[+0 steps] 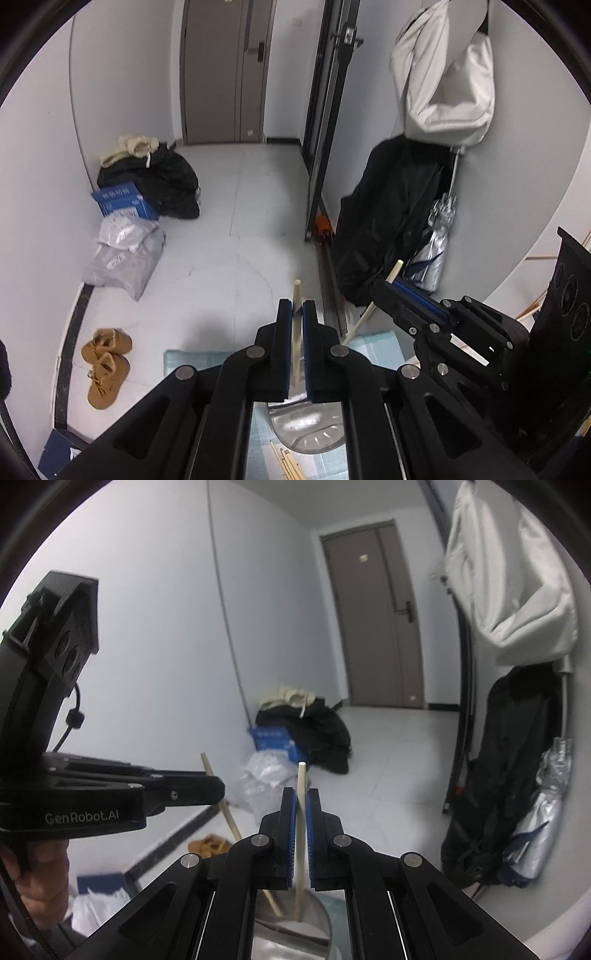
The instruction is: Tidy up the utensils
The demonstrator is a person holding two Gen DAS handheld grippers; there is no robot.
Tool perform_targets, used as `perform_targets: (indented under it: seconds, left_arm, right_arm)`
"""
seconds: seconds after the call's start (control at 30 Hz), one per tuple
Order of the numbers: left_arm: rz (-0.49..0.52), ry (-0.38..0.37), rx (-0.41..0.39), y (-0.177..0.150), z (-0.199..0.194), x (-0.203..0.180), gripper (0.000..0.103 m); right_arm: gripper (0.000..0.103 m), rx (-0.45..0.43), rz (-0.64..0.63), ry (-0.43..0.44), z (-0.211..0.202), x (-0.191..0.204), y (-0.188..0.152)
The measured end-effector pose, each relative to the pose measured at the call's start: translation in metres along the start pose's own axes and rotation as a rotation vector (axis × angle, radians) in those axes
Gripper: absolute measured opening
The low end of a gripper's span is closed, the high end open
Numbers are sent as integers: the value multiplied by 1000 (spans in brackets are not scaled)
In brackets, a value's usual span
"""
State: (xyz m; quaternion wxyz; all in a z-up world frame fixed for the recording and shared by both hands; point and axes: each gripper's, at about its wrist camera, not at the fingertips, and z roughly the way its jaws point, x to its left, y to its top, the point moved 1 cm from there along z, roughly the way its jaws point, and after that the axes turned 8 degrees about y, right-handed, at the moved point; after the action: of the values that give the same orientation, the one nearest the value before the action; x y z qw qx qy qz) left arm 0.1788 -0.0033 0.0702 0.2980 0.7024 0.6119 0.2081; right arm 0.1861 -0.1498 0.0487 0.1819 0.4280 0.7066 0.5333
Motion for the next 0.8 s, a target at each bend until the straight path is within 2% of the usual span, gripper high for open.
perform_targets:
  seconds: [0.3,0.4,0.47,0.5,0.53,0.6,0.63,0.67,0.7,0.8]
  left_arm:
    - [-20,-38,94,-12,35,9,2]
    - [-23,2,87,-14,35,10,3]
    - [-59,3,97,-15,36,15,8]
    - [-69,4,96,-15,34,17,17]
    - [-76,7,89,-15,31,20,32]
    - [-81,48,52,-16,22,22,51]
    - [-83,59,32,-16,19,23,59]
    - [-90,72,14,-17,14,24,62]
    - [-101,90,4,-19,9,26,65]
    - [-122,110,-6,-28,-1,28,65]
  right_arm:
    - [5,118,-52,75,22,-4,-29]
    - [5,143,-23,102,25,-8,-34]
    - [8,142,27,117,23,-15,-36]
    - [8,143,48,127,22,-18,-37]
    - [8,141,68,128,19,-21,-38]
    - [12,130,98,114,12,-25,-39]
    - [18,121,118,100,7,-29,-39]
    - [26,106,141,88,3,-32,-39]
    - [28,88,166,77,-5,-35,-40]
    - [39,57,198,41,-19,-39,-39]
